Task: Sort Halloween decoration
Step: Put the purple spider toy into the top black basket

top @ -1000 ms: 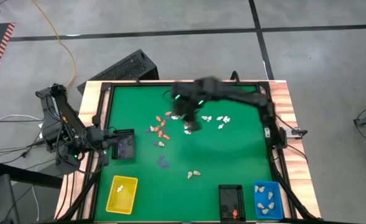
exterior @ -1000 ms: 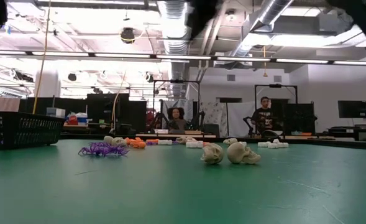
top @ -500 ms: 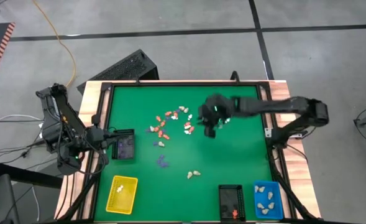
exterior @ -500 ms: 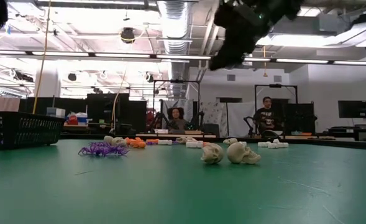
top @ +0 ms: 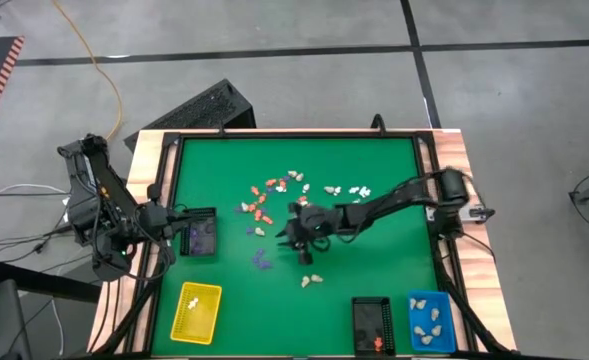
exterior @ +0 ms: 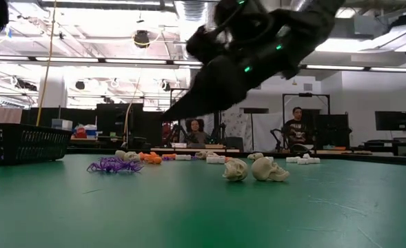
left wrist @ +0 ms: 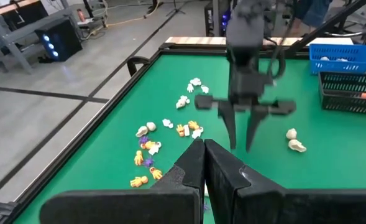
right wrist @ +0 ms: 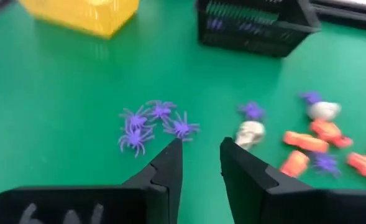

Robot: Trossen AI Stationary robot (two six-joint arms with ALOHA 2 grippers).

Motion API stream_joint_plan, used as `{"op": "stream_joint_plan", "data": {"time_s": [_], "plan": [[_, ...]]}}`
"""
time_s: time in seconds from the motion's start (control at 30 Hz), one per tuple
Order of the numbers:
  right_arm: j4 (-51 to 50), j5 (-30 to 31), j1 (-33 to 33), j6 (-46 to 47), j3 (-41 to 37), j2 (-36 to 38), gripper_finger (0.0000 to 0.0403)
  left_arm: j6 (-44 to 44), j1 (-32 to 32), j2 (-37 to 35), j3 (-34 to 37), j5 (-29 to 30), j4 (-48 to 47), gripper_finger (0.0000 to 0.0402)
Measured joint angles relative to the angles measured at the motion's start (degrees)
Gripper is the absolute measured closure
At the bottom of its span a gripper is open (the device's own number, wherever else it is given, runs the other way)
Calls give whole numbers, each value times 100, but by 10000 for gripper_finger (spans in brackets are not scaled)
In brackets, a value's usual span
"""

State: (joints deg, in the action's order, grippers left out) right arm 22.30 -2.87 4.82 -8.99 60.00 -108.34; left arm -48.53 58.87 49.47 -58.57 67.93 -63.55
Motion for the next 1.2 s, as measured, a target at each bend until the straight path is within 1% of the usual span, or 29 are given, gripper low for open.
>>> {"op": "stream_joint_plan", "data": {"time_s": [0.17,0.27,0.37,0.5,0.63,0.9,1.1,1.2], "plan": [[-166,22,172,-196,701,-728,212,-12,0,0,2,5,-1,401],[-281,2,224,-157,957,-956,175,-12,0,-2,27,121,3,401],[-298,0,275,-203,1082,-1077,156,-24,0,-25,187,369,-15,400],[-470,-2,370,-166,1104,-1110,154,-211,-2,-78,359,452,-42,393],[-624,-12,435,-20,1109,-1108,154,-272,-7,-81,361,474,-42,388],[-599,-5,489,-5,1109,-1118,154,-274,-9,-83,361,480,-42,388],[53,-147,530,146,1104,-1500,155,-274,-9,-84,361,477,-41,388],[200,-196,507,243,1109,-1557,155,-274,-9,-86,361,476,-42,388]]}}
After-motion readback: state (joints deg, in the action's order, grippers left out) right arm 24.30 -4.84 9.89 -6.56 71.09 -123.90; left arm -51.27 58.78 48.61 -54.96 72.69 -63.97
